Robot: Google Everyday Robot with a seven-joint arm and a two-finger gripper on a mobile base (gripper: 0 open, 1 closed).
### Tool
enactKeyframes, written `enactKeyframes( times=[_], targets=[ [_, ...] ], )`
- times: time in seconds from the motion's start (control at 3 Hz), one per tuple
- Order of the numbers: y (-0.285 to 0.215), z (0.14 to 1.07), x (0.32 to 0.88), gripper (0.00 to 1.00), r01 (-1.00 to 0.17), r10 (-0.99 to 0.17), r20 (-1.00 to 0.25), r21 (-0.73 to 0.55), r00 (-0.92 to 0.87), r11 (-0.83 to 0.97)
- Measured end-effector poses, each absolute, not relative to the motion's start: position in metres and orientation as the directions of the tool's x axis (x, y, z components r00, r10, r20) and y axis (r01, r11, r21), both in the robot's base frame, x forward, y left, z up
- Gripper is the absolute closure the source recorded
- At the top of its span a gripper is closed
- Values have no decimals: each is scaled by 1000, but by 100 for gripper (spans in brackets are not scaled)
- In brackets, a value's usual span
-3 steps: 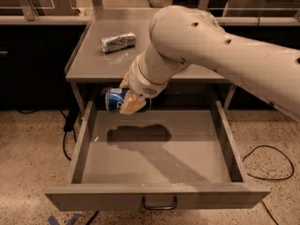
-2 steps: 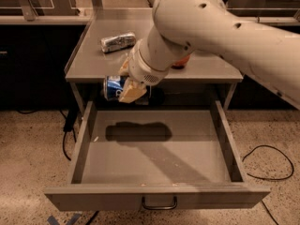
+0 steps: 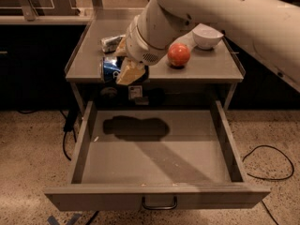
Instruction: Pick pepsi can from top drawer and place on counter
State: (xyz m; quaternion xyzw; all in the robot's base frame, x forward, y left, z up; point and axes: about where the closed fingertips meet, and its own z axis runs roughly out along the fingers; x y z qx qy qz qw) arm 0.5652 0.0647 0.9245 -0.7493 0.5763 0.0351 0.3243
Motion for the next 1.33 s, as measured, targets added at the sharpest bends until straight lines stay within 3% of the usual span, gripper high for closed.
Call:
enactKeyframes(
  times=[1.33],
  targets=[
    [72, 890, 670, 100, -883, -766, -495, -425, 410, -198]
  ],
)
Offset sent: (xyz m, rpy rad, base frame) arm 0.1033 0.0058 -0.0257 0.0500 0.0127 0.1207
